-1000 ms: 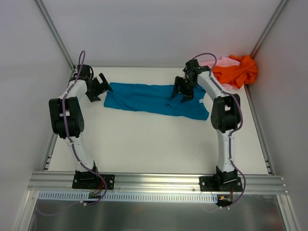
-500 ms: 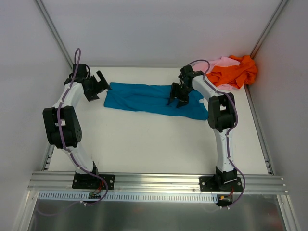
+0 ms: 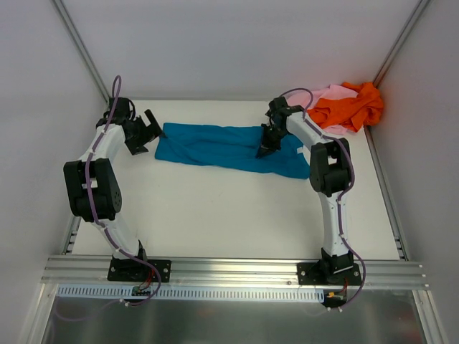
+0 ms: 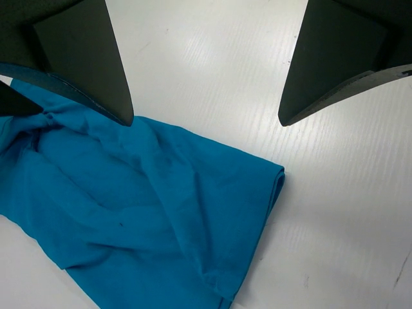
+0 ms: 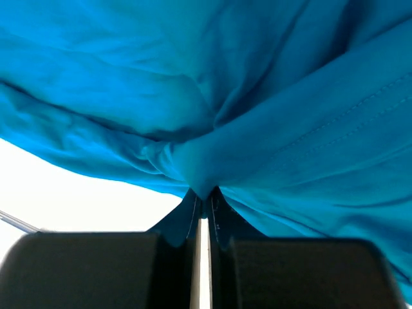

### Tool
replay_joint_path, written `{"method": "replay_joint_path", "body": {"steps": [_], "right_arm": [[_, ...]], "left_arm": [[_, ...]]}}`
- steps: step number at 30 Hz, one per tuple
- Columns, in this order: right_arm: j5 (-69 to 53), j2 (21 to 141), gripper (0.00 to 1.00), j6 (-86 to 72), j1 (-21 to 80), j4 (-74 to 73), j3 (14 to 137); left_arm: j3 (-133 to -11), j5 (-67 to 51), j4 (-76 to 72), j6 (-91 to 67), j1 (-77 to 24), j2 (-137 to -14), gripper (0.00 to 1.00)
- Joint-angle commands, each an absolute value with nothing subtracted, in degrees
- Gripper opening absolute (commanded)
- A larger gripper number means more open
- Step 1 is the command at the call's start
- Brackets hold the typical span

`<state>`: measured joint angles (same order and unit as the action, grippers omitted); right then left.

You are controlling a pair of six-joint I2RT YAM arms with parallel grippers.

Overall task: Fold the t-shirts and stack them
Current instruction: Fold the other side of the tshirt into a rectangle

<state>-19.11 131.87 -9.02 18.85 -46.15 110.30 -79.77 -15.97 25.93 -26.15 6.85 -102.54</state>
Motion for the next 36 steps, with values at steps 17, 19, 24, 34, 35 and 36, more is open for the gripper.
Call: {"method": "replay_joint_path", "body": {"steps": [17,19,24,34,35,36], "right_arm": [[-17.93,135.44,0.0,-10.1,14.33,-51.77,130.61],[-17.93,136.05,0.0,-10.28,13.98,-51.15,130.6],[-18.72,137.9,0.48,-10.55,13.27,-50.45,130.34],[-15.13,129.75,1.0,-7.56,12.4,-47.82,119.72],[-13.12,129.03,0.99,-7.04,12.31,-47.73,117.53],[-12.23,128.5,0.99,-6.16,11.96,-47.9,116.73]], "left_arm": [[-77.87,-17.49,26.28,-25.14,6.94,-98.79,0.99],[-77.44,-17.49,26.28,-24.96,6.94,-98.61,0.99],[-77.08,-17.93,26.28,-25.05,6.94,-98.88,0.99],[-77.43,-18.46,25.84,-25.31,6.68,-100.19,0.99],[-77.52,-18.54,25.75,-25.49,6.59,-100.2,0.99],[-77.52,-18.54,25.75,-25.58,6.42,-100.28,0.99]]}}
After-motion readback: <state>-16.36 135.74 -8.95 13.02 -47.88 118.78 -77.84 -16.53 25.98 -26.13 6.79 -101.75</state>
